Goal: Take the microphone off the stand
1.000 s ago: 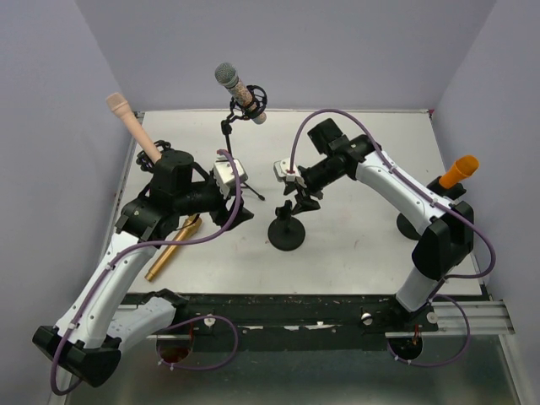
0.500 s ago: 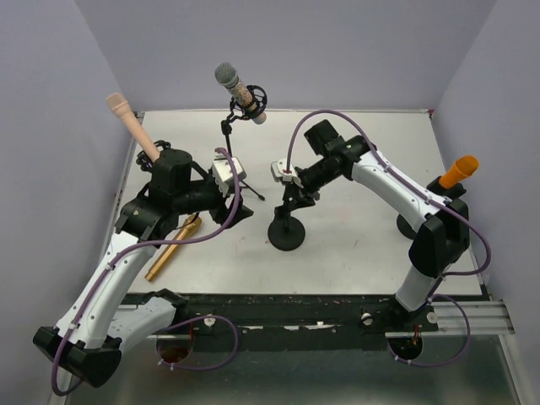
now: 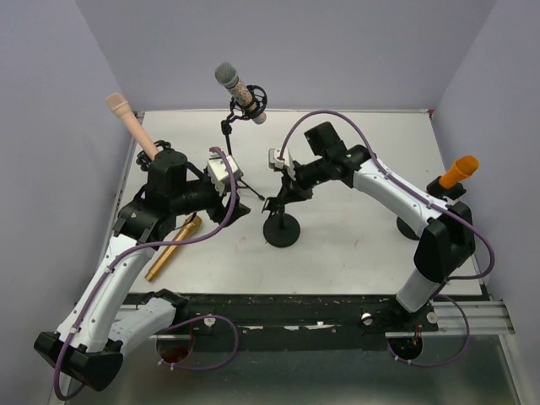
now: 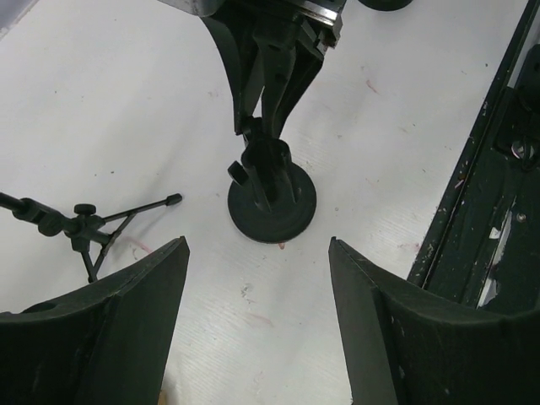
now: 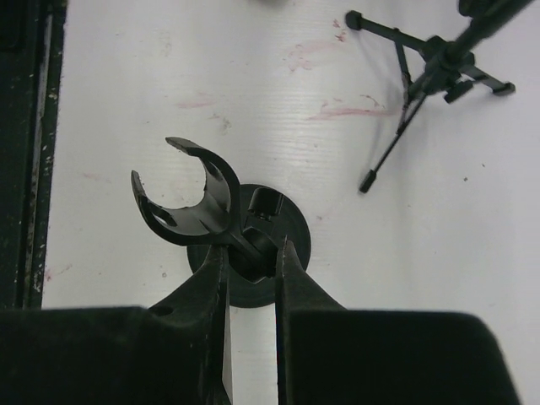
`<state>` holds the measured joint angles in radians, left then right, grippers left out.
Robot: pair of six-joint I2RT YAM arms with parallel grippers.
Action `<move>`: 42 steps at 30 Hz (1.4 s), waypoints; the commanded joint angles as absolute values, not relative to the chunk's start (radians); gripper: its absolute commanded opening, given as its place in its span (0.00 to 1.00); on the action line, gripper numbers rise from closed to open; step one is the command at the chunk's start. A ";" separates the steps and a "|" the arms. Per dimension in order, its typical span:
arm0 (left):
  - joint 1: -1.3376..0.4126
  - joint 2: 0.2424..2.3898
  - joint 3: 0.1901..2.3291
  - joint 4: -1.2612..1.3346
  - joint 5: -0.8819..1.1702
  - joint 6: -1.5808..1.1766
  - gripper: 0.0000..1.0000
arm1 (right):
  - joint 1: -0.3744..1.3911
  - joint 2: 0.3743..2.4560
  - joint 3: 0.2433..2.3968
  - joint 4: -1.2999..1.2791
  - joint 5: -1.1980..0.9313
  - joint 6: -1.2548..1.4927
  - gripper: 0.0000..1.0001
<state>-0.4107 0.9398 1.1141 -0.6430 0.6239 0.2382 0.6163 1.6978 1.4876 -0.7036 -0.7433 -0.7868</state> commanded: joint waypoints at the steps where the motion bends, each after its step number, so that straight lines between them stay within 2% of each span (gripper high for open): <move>1: -0.393 0.917 1.098 -0.615 0.612 0.224 0.75 | 0.562 1.687 1.463 -0.545 -0.542 -0.652 0.01; 13: -0.370 0.900 1.077 -0.601 0.618 0.193 0.75 | 0.431 1.756 1.512 -0.344 -0.304 -0.543 0.01; 20: -0.354 0.882 1.051 -0.601 0.641 0.180 0.75 | 0.290 1.853 1.597 -0.276 -0.336 -0.397 0.01; 25: -0.334 0.870 1.034 -0.597 0.644 0.169 0.77 | 0.271 1.885 1.624 -0.273 -0.345 -0.408 0.02; 27: -0.324 0.871 1.026 -0.592 0.643 0.155 0.78 | 0.268 1.891 1.625 -0.273 -0.351 -0.406 0.14; 32: -0.318 0.879 1.026 -0.594 0.650 0.146 0.79 | 0.268 1.885 1.617 -0.275 -0.367 -0.402 0.58; 38: -0.318 0.896 1.078 -0.607 0.563 0.181 0.79 | 0.268 1.827 1.637 -0.314 -0.361 -0.436 0.88; 42: -0.311 0.913 1.127 -0.583 0.468 0.175 0.79 | 0.268 1.760 1.647 -0.336 -0.385 -0.428 0.99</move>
